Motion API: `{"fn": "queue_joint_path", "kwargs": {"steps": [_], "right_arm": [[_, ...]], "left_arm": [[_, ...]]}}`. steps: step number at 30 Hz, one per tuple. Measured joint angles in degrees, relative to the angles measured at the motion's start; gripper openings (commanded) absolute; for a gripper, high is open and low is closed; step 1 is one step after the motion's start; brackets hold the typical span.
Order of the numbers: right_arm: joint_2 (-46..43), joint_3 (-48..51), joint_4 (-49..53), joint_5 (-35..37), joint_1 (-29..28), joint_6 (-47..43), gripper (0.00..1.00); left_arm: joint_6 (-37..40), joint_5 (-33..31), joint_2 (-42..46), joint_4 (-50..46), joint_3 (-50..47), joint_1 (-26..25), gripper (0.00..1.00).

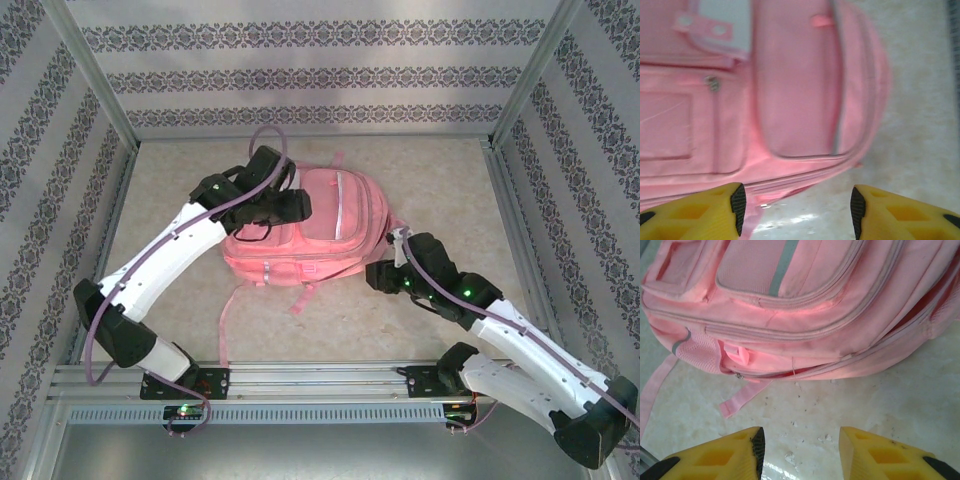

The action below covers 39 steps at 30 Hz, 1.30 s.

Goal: Pack books, pencil case, and school supplies into a backpack

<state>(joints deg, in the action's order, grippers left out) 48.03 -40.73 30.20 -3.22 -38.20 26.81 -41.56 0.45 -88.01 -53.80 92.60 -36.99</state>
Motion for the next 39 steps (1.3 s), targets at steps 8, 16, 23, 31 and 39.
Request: {"fn": "queue_joint_path", "kwargs": {"steps": [8, 16, 23, 31, 39], "right_arm": [[3.5, 0.0, 0.1, 1.1, -2.6, 1.1, 0.43], [1.4, 0.1, 0.4, 2.2, -2.6, 3.4, 0.43], [-1.5, 2.1, 0.5, 2.4, -2.6, 5.9, 0.43], [-1.4, 2.8, 0.4, 2.4, -2.6, 6.9, 0.43], [-0.6, 3.1, -0.2, 2.3, -2.6, 7.8, 0.43]], "left_arm": [[5.4, -5.7, -11.5, -7.0, 3.0, 0.0, 0.63], [10.3, -7.8, -18.2, -8.8, 6.5, 0.2, 0.62], [11.7, -7.4, -18.2, -8.6, 3.8, 1.5, 0.58], [11.9, -5.1, -18.2, -7.0, 0.2, 1.8, 0.59], [12.1, -4.3, -18.2, -6.9, 0.2, 1.8, 0.58]]}}
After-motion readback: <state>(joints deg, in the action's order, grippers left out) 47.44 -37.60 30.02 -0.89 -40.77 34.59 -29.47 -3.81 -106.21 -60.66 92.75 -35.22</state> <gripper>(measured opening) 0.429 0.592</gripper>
